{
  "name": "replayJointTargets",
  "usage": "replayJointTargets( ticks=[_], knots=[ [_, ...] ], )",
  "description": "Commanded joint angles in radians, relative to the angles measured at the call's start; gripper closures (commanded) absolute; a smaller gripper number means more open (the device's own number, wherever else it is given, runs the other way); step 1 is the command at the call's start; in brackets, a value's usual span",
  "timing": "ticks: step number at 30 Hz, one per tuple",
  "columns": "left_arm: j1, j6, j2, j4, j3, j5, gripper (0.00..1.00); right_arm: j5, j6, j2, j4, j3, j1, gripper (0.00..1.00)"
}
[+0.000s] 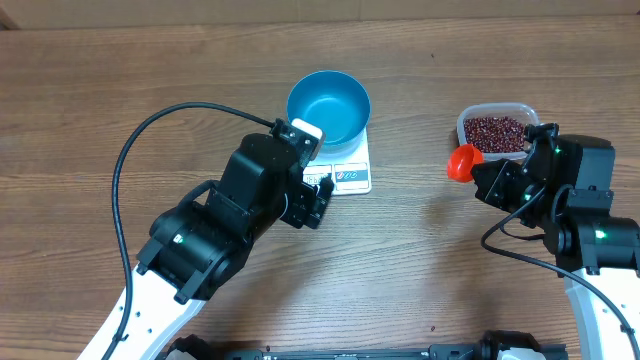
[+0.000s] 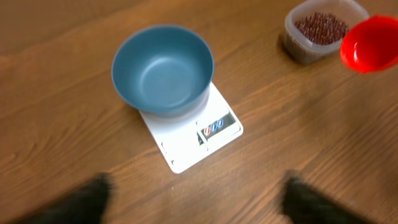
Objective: Scoop item into bowl and weigh 150g on scale
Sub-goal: 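Withdraw the left gripper from the scale toward the front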
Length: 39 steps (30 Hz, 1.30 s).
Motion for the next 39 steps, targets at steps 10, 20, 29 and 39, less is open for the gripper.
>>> replayJointTargets(
  ticks=[10, 20, 29, 39],
  knots=[
    [0.004, 0.016, 0.035, -0.073, 0.017, 0.012, 0.01, 0.015, -0.004, -0.002, 0.011, 0.018, -0.007, 0.96],
    [0.006, 0.076, 0.096, -0.067, 0.012, -0.033, 0.0, 0.015, -0.008, -0.002, 0.055, 0.018, -0.007, 0.96],
    [0.036, 0.106, 0.167, -0.049, -0.014, -0.041, 0.0, 0.019, -0.016, -0.002, 0.085, 0.018, -0.007, 0.96],
    [0.219, 0.291, 0.181, -0.022, -0.031, 0.199, 0.0, 0.024, -0.016, -0.002, 0.093, 0.018, -0.007, 0.96]
  ],
)
